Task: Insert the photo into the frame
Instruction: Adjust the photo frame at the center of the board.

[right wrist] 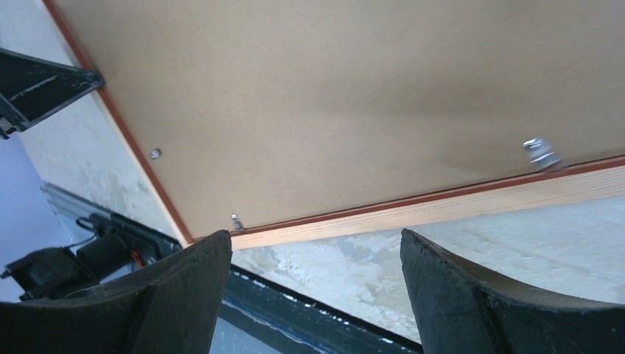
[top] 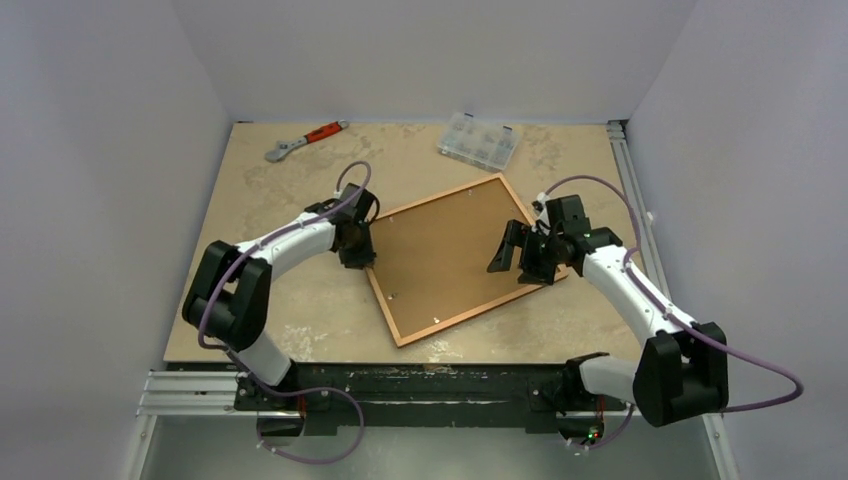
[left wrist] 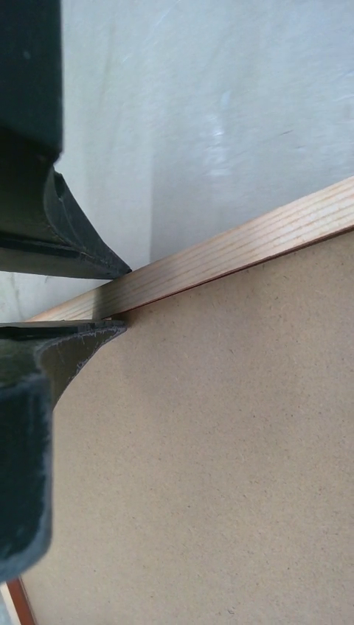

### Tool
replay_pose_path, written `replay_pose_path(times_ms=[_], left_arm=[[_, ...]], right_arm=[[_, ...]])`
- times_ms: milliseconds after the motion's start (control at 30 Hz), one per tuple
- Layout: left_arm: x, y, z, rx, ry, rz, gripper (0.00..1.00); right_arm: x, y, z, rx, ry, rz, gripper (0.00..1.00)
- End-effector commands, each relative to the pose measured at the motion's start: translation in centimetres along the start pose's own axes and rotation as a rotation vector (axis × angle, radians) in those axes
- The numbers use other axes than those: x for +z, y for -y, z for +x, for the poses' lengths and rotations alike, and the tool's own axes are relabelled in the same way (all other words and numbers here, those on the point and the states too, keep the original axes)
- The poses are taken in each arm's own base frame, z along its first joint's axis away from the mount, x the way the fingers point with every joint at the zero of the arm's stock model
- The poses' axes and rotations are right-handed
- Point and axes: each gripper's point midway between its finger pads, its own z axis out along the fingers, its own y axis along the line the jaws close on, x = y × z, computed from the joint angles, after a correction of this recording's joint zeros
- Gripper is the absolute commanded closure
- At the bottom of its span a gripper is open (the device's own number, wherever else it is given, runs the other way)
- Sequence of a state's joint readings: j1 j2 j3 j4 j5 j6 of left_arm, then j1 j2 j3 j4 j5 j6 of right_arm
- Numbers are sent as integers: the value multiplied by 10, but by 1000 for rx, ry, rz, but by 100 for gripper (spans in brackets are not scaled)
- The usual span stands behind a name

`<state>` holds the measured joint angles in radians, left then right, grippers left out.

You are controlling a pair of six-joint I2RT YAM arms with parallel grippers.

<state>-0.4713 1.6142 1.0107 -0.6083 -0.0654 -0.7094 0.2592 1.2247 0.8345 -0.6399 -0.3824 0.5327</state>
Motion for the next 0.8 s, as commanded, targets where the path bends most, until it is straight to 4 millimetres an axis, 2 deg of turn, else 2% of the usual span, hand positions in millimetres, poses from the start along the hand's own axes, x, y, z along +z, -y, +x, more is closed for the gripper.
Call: replay_pose_path(times_ms=[0, 67, 200, 233, 367, 467, 533, 633, 767], left_arm=[[0, 17, -30, 240, 18, 117, 100], [3, 23, -37, 316, 2, 133, 100], [12, 26, -32, 373, -59, 144, 98], [13, 25, -30, 368, -61, 148, 92], [4, 24, -24, 315, -46, 161, 47], [-7, 19, -15, 251, -29, 166, 30], [-15, 15, -8, 204, -13, 173, 25], [-22, 13, 9, 121, -14, 212, 23], [-18, 2, 41, -25, -59, 224, 23]], right_arm=[[-9, 20, -23, -10, 52, 65, 17], [-9, 31, -31, 17, 69, 91, 17], [-8, 55, -54, 82, 118, 163, 16], [-9, 62, -60, 98, 133, 190, 16], [-15, 81, -85, 154, 206, 254, 15], [-25, 89, -104, 178, 266, 286, 12], [-30, 93, -116, 186, 299, 311, 11], [-34, 103, -129, 198, 325, 357, 8], [-27, 120, -139, 240, 313, 386, 5]])
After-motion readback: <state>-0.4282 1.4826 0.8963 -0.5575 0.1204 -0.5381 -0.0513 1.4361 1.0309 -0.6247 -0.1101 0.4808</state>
